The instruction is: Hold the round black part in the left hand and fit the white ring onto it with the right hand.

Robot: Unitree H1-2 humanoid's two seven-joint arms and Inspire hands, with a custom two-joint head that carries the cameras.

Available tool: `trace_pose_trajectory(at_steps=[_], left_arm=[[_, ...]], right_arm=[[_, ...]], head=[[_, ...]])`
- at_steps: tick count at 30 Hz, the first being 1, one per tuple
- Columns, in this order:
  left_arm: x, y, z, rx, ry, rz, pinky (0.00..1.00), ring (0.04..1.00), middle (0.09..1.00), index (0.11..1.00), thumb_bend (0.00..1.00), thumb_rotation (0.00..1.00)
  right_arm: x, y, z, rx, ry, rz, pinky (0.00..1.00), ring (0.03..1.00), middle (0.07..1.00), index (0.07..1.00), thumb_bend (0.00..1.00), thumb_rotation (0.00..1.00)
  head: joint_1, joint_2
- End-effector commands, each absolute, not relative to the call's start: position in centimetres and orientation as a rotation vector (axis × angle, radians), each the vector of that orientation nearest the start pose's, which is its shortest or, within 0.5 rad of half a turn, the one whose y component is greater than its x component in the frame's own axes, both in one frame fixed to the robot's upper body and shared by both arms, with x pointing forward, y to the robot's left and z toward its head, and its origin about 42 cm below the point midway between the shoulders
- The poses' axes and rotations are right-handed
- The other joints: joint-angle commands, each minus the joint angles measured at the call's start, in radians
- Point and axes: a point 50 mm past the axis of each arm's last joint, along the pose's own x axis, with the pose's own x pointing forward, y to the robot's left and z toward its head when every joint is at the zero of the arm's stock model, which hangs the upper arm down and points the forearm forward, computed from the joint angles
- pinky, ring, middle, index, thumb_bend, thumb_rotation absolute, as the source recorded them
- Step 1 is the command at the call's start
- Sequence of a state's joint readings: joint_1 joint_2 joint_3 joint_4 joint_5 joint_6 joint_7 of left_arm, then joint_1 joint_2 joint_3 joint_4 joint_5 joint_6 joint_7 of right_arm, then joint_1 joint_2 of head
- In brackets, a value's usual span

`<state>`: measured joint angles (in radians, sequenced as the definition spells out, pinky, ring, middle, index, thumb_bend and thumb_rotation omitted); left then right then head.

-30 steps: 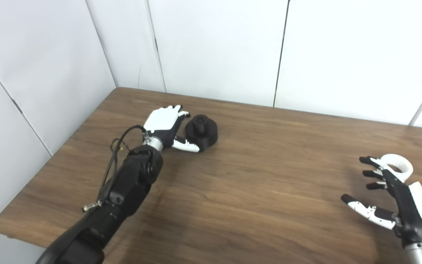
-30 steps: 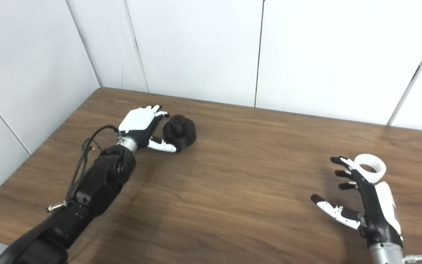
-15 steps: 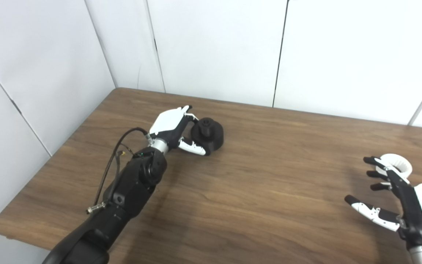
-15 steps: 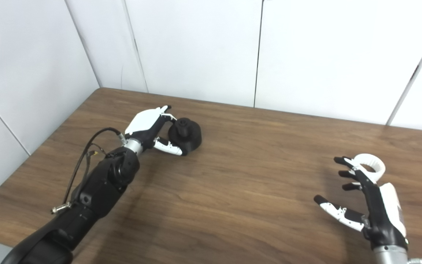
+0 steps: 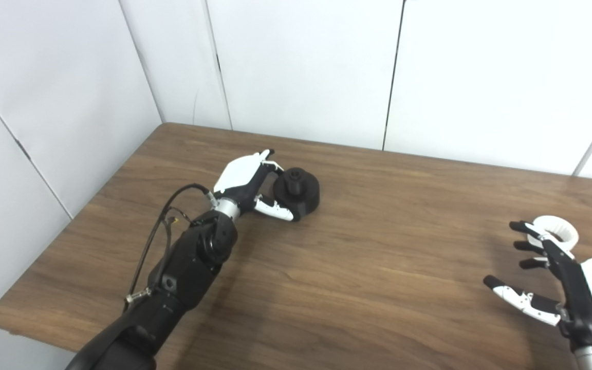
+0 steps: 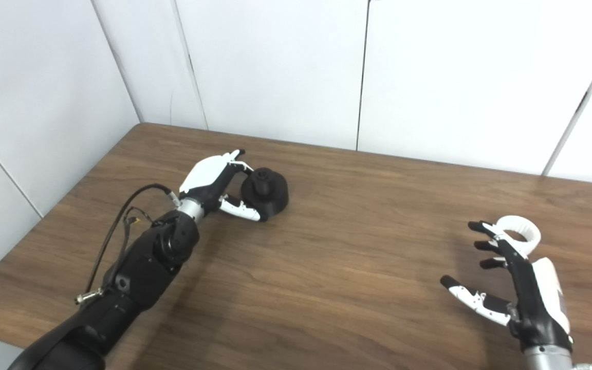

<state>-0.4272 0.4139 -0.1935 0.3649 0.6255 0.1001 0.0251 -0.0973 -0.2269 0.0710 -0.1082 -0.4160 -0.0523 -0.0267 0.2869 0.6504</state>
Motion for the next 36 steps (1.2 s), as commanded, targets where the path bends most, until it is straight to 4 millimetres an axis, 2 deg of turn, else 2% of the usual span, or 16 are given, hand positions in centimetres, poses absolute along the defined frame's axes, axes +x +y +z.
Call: trace_pose_trajectory(at_steps=[1, 8, 19, 27, 36], left_arm=[[42.1, 29.7, 16.4, 1.106, -0.076, -0.051, 1.0, 1.0, 1.0, 0.634, 0.92, 0.34], [41.0, 26.8, 16.2, 1.093, -0.105, -0.132, 1.0, 1.0, 1.0, 0.641, 0.94, 0.37], [38.5, 23.4, 15.3, 1.075, -0.146, -0.272, 1.0, 1.0, 1.0, 0.634, 0.95, 0.34], [36.0, 20.9, 14.7, 1.037, -0.179, -0.363, 1.0, 1.0, 1.0, 0.635, 0.94, 0.33], [32.9, 18.9, 14.8, 1.008, -0.239, -0.448, 1.0, 1.0, 1.0, 0.645, 0.96, 0.35]], right_arm=[[31.7, -25.0, 18.1, -0.637, -0.349, 0.034, 0.62, 0.756, 0.877, 0.803, 0.65, 0.17], [31.7, -25.0, 18.4, -0.64, -0.351, 0.028, 0.62, 0.757, 0.873, 0.8, 0.66, 0.16], [31.8, -24.8, 18.7, -0.643, -0.364, 0.03, 0.61, 0.753, 0.868, 0.799, 0.65, 0.18], [31.7, -24.7, 19.1, -0.646, -0.366, 0.022, 0.61, 0.752, 0.868, 0.798, 0.66, 0.21], [31.8, -24.1, 19.3, -0.639, -0.38, 0.014, 0.59, 0.74, 0.862, 0.795, 0.65, 0.2]], head=[[0.001, 0.001], [-0.004, 0.007], [-0.032, 0.019], [-0.069, 0.036], [-0.155, 0.058]])
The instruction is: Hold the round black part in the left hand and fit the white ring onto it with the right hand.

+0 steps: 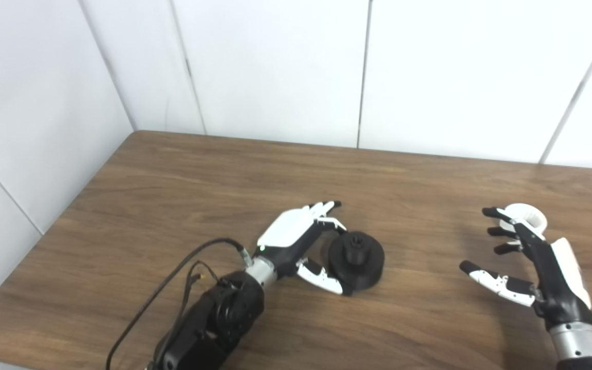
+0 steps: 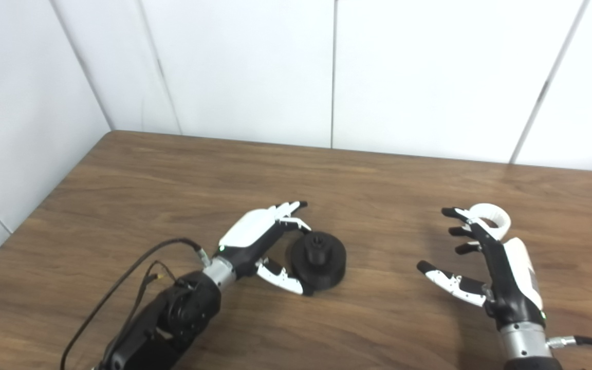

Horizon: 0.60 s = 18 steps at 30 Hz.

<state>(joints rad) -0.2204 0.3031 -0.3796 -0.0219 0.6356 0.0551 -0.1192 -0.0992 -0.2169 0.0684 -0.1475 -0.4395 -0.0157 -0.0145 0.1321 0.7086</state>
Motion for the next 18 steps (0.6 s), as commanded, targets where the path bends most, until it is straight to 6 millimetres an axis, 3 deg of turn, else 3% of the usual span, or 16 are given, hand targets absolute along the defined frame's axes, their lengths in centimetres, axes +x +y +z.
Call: trace_pose_trajectory(at_steps=[1, 13, 18], left_arm=[[32.6, 18.7, 14.8, 1.004, -0.243, -0.458, 1.0, 1.0, 1.0, 0.645, 0.97, 0.36], [30.2, 18.1, 15.2, 0.95, -0.266, -0.526, 1.0, 1.0, 1.0, 0.647, 0.99, 0.35], [30.1, 18.8, 15.2, 0.939, -0.262, -0.524, 1.0, 1.0, 1.0, 0.645, 0.98, 0.35]], right_arm=[[31.8, -23.9, 19.4, -0.64, -0.38, 0.014, 0.59, 0.741, 0.863, 0.796, 0.65, 0.2], [31.6, -22.4, 20.1, -0.64, -0.371, 0.007, 0.59, 0.748, 0.871, 0.798, 0.65, 0.24], [31.3, -21.6, 20.2, -0.64, -0.361, 0.002, 0.6, 0.752, 0.868, 0.799, 0.65, 0.27]], head=[[-0.013, 0.004], [-0.152, 0.04], [-0.256, 0.041]])
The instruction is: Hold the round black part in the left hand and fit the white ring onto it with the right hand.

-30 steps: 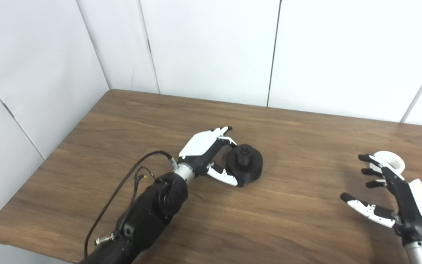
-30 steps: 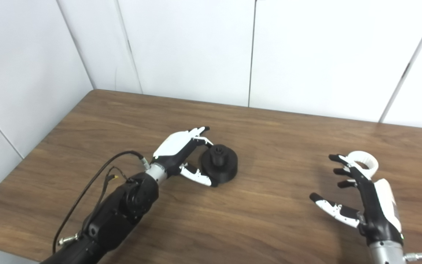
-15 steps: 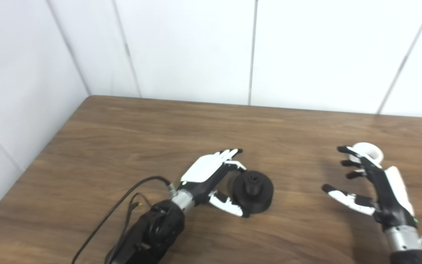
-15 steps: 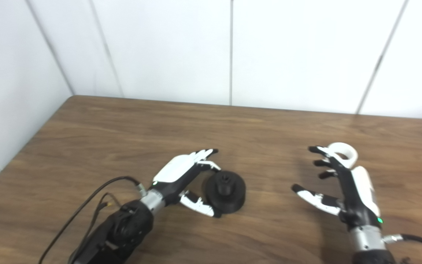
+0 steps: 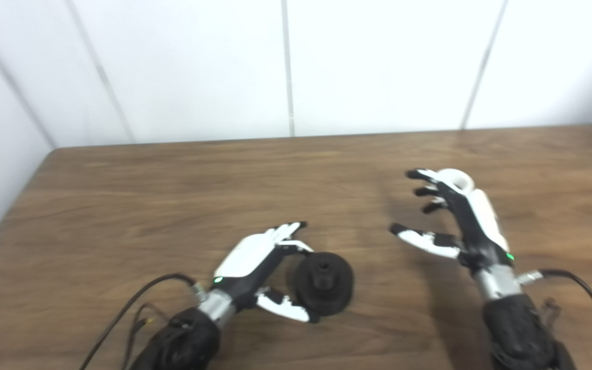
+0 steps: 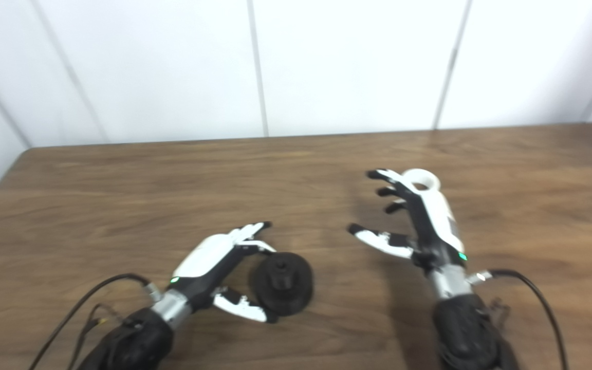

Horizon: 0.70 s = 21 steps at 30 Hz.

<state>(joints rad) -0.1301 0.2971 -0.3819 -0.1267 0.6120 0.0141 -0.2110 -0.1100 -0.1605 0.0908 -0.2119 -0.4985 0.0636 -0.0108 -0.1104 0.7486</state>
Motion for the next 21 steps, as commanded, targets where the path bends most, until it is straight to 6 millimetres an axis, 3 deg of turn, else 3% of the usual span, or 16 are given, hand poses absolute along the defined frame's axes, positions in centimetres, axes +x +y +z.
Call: trace_pose_trajectory(at_steps=[1, 2, 3, 5, 10, 15, 21], left_arm=[[30.1, 19.0, 15.2, 0.933, -0.262, -0.523, 1.0, 1.0, 1.0, 0.643, 0.98, 0.35], [30.1, 19.3, 15.2, 0.929, -0.263, -0.522, 1.0, 1.0, 1.0, 0.642, 0.97, 0.34], [30.1, 19.5, 15.2, 0.925, -0.263, -0.522, 1.0, 1.0, 1.0, 0.642, 0.97, 0.34], [30.0, 20.1, 15.3, 0.915, -0.258, -0.524, 1.0, 1.0, 1.0, 0.641, 0.96, 0.32], [30.1, 21.1, 15.3, 0.913, -0.266, -0.538, 1.0, 1.0, 1.0, 0.644, 0.95, 0.32], [30.2, 21.6, 15.3, 0.908, -0.271, -0.542, 1.0, 1.0, 1.0, 0.643, 0.94, 0.35], [30.3, 21.6, 15.3, 0.907, -0.274, -0.535, 1.0, 1.0, 1.0, 0.644, 0.94, 0.32]], right_arm=[[31.3, -21.4, 20.2, -0.644, -0.361, -0.001, 0.6, 0.75, 0.867, 0.8, 0.65, 0.27], [31.3, -21.2, 20.2, -0.647, -0.362, -0.003, 0.59, 0.744, 0.86, 0.8, 0.66, 0.28], [31.3, -21.0, 20.2, -0.648, -0.361, -0.004, 0.6, 0.744, 0.858, 0.799, 0.65, 0.28], [31.2, -20.5, 20.3, -0.648, -0.359, -0.007, 0.6, 0.745, 0.856, 0.799, 0.66, 0.28], [31.0, -19.5, 20.3, -0.641, -0.338, -0.01, 0.63, 0.776, 0.872, 0.804, 0.65, 0.26], [30.9, -19.1, 20.3, -0.653, -0.331, -0.025, 0.64, 0.788, 0.88, 0.8, 0.64, 0.25], [31.3, -20.2, 21.3, -0.711, -0.38, -0.08, 0.69, 0.82, 0.868, 0.792, 0.65, 0.24]], head=[[-0.042, -0.002], [-0.099, -0.005], [-0.099, -0.005], [-0.175, -0.015], [-0.242, -0.026], [-0.261, -0.031], [-0.253, -0.032]])
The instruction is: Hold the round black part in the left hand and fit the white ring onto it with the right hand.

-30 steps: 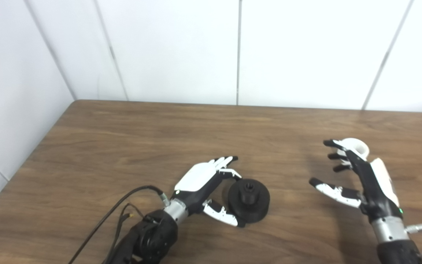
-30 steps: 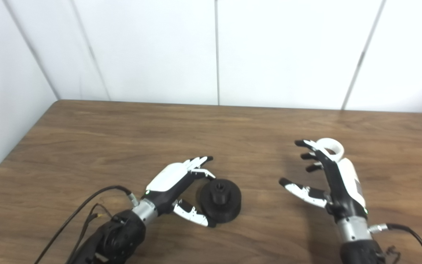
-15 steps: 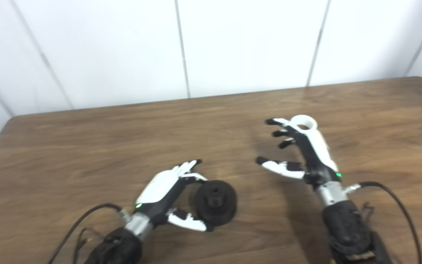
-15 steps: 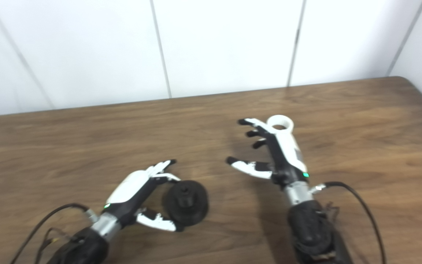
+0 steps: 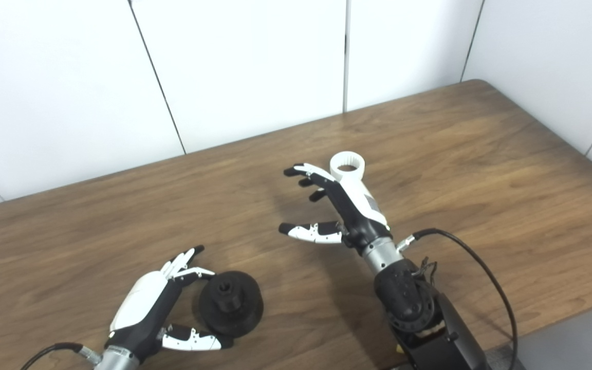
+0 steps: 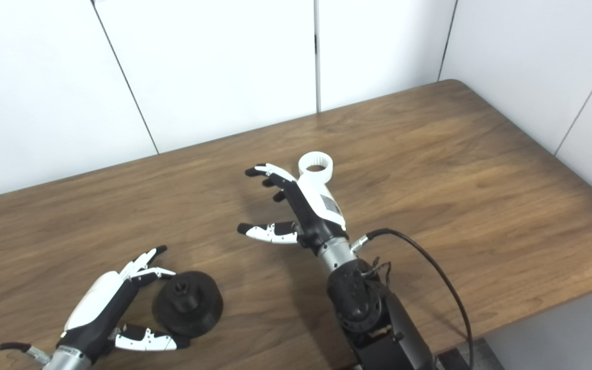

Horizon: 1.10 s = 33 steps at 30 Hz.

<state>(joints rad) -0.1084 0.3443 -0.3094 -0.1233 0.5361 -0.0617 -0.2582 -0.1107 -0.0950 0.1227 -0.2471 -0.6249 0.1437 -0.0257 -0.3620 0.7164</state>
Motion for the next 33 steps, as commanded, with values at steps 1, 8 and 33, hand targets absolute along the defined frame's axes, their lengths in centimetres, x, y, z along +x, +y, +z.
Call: trace_pose_trajectory(at_steps=[1, 8, 33], left_arm=[[30.3, 21.6, 15.2, 0.908, -0.273, -0.535, 1.0, 1.0, 1.0, 0.646, 0.94, 0.32], [30.3, 21.8, 15.1, 0.904, -0.261, -0.537, 1.0, 1.0, 1.0, 0.65, 0.94, 0.31], [30.3, 22.3, 15.1, 0.902, -0.269, -0.526, 1.0, 1.0, 1.0, 0.646, 0.94, 0.3]], right_arm=[[31.5, -20.5, 21.7, -0.722, -0.389, -0.091, 0.69, 0.822, 0.866, 0.792, 0.64, 0.25], [33.1, -22.8, 24.4, -0.964, -0.441, -0.138, 0.68, 0.842, 0.885, 0.807, 0.63, 0.33], [41.4, -29.8, 26.7, -1.213, -0.062, -0.03, 0.97, 1.0, 1.0, 0.891, 0.93, 0.58]], head=[[-0.003, -0.002], [0.006, -0.002], [0.025, -0.02]])
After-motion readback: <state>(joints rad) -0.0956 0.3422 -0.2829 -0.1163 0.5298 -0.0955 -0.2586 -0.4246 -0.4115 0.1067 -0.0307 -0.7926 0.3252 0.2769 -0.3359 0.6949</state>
